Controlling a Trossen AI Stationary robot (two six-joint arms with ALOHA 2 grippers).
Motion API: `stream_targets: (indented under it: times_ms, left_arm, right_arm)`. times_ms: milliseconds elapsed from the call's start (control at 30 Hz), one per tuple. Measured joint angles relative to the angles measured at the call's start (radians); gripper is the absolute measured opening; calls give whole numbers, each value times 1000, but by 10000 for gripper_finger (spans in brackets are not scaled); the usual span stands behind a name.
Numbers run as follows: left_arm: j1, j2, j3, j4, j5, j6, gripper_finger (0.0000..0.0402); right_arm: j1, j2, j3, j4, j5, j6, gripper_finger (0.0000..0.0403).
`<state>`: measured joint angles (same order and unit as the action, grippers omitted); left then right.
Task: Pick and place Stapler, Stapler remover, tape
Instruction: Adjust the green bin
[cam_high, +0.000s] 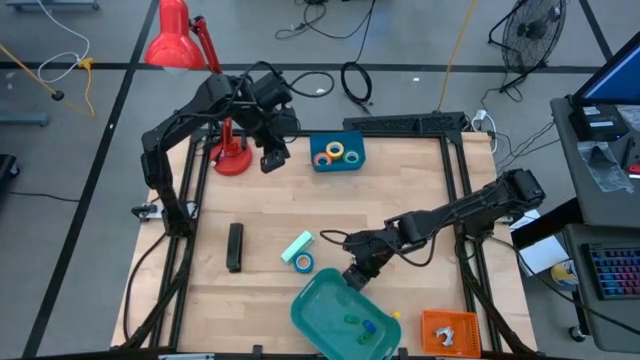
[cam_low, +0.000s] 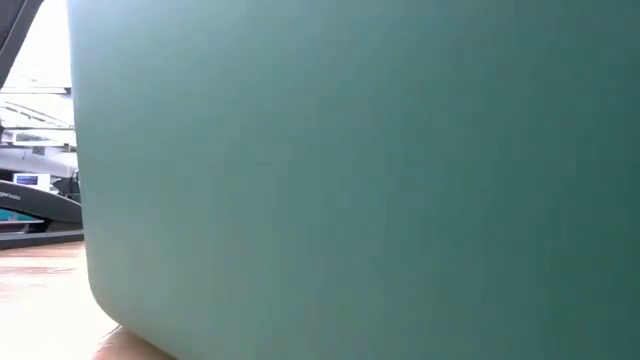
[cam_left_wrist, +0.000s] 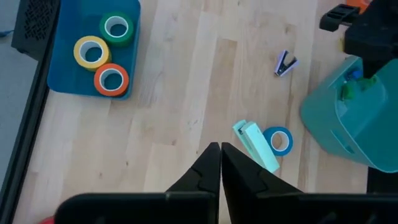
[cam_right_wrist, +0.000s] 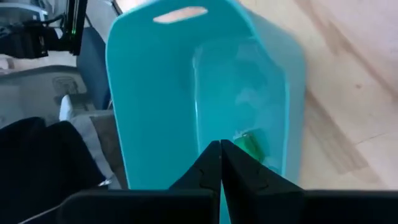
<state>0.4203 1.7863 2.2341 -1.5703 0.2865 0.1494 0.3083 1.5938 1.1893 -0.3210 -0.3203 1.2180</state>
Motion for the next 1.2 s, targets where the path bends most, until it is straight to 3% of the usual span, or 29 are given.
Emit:
stream_targets:
  times_ms: [267, 500, 1000, 1200]
  left_arm:
    - [9, -17, 0, 0, 0, 14, 8]
    - [18, -35, 0, -1, -1, 14, 3]
    - [22, -54, 0, 0, -18, 7, 14]
    - [22, -54, 0, 0, -18, 19, 3]
  right_arm:
    - [-24, 29, 0, 17, -36, -18, 0]
    - [-57, 130, -2, 151, -157, -34, 0]
    - [-181, 192, -3, 122, -131, -182, 0]
    - [-210, 189, -1, 206, -130, -186, 0]
